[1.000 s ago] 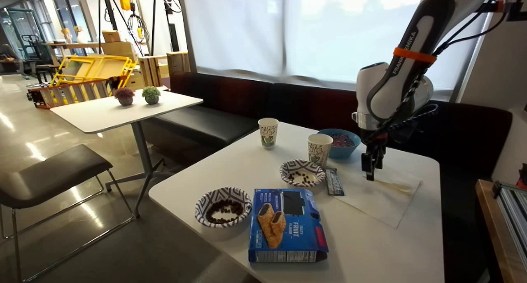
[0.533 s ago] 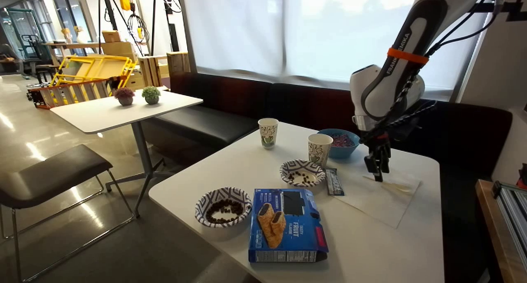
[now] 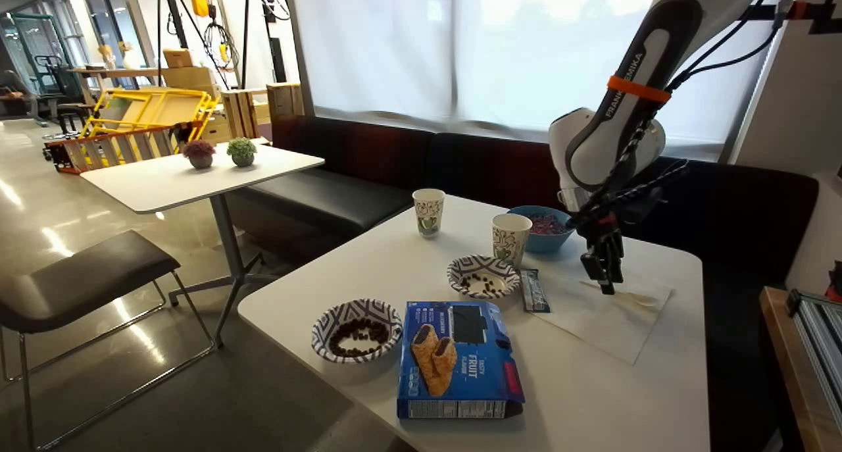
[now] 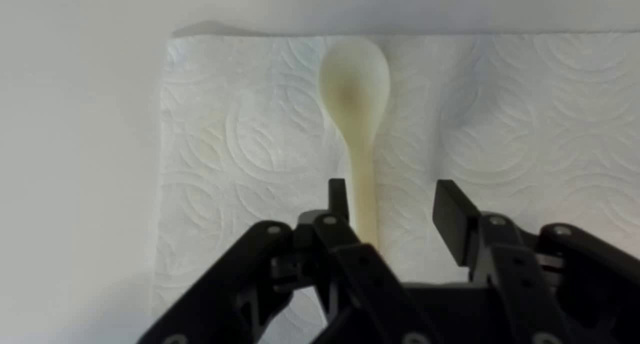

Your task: Use the plastic spoon to put some of the contents of the blue bowl into the paper cup in the front

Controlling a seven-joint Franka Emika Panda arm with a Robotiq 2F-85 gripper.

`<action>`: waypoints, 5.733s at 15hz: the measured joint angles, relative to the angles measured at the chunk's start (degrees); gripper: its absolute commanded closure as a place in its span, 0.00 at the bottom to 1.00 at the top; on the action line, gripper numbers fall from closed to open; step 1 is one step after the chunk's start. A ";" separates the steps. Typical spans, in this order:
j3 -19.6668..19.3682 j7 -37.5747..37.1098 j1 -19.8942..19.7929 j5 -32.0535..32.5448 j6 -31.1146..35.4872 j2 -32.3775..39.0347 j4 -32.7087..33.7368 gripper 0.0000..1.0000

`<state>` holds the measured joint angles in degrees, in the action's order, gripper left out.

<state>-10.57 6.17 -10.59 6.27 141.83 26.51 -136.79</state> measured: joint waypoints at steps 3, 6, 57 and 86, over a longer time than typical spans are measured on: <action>0.32 0.85 -0.55 -0.06 -0.15 1.40 0.92 0.56; 0.47 1.73 -1.04 -0.06 -0.15 2.40 1.72 0.66; -3.61 -7.97 -0.78 -10.24 41.83 -3.88 3.19 0.86; -4.28 -14.14 -0.72 -21.59 62.40 12.35 9.77 0.97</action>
<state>-14.85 -7.97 -11.31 -15.32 204.23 38.86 -127.02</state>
